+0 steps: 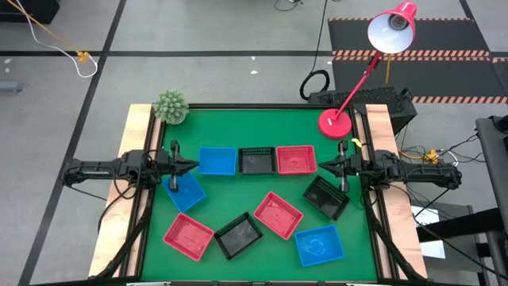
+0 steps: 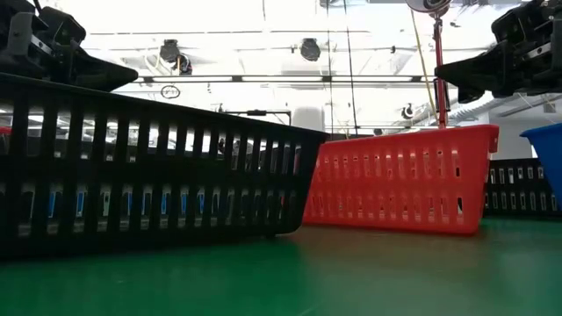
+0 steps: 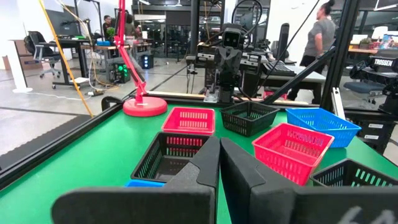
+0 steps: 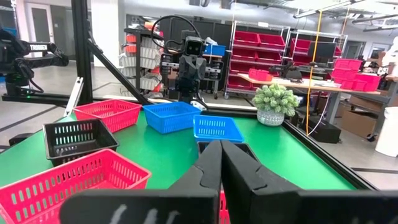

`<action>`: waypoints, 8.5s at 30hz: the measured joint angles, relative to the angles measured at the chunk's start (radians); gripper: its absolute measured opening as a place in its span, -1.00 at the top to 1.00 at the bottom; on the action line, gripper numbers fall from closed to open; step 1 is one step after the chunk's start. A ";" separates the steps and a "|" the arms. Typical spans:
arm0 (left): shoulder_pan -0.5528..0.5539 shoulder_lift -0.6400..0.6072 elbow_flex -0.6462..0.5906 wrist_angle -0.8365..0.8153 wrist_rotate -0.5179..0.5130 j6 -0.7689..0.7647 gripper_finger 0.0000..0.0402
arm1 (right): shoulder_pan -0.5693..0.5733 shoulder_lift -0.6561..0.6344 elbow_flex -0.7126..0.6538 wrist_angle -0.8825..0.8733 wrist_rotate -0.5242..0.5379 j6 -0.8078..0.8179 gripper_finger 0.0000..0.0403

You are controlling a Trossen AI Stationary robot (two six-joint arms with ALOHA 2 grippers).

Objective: Stack baskets by color

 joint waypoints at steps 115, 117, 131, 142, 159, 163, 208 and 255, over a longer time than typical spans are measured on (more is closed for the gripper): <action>-0.024 0.666 1.095 -0.419 -0.080 -0.024 1.00 | 0.103 1.308 1.925 -1.179 0.053 0.339 1.00; -0.024 0.730 1.190 -0.495 -0.080 -0.024 1.00 | 0.103 1.308 1.925 -1.179 0.053 0.339 1.00; -0.079 1.084 1.681 -0.891 -0.076 -0.074 1.00 | 0.108 1.308 1.924 -1.180 0.048 0.357 1.00; -0.206 1.192 1.686 -0.973 -0.083 -0.278 1.00 | 0.148 1.308 1.924 -1.306 -0.004 0.664 1.00; -0.367 1.335 1.685 -0.961 -0.195 -0.462 0.98 | 0.204 1.287 1.796 -1.476 -0.027 0.739 1.00; -0.391 1.351 1.684 -0.964 -0.209 -0.462 0.98 | 0.204 1.263 1.677 -1.480 -0.029 0.780 1.00; -0.393 1.361 1.684 -0.968 -0.273 -0.468 0.97 | 0.015 1.027 0.762 -1.202 -0.182 0.856 0.11; -0.382 1.360 1.684 -0.981 -0.299 -0.436 0.97 | 0.043 1.074 0.743 -0.955 -0.295 0.835 1.00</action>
